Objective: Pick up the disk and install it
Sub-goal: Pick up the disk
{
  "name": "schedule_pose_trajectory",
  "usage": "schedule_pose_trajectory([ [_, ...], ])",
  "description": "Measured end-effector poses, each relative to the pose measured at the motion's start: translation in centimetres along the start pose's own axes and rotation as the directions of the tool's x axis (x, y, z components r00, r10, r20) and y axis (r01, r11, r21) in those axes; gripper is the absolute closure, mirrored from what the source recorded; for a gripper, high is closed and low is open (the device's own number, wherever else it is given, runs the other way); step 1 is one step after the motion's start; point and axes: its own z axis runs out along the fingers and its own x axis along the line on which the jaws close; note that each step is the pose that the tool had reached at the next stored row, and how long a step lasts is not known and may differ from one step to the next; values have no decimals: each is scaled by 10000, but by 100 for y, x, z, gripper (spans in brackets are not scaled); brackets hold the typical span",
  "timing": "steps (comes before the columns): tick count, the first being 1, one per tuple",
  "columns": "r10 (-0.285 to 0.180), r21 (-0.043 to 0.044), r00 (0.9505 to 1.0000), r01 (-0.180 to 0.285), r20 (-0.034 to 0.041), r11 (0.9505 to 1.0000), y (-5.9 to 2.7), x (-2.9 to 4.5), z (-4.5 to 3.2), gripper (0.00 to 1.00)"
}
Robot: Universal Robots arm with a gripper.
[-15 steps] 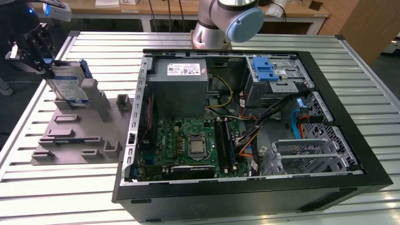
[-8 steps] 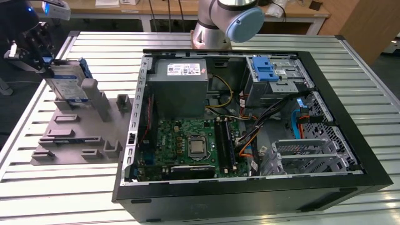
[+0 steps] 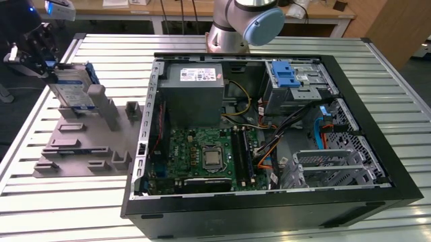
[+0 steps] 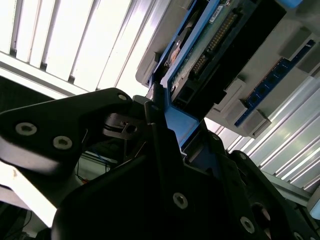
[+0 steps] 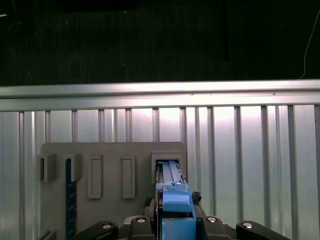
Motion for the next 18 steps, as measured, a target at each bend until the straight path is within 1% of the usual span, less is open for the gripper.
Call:
schedule_pose_trajectory([
  [18, 0, 1, 10000, 0, 0, 10000, 1, 0, -59, 64],
])
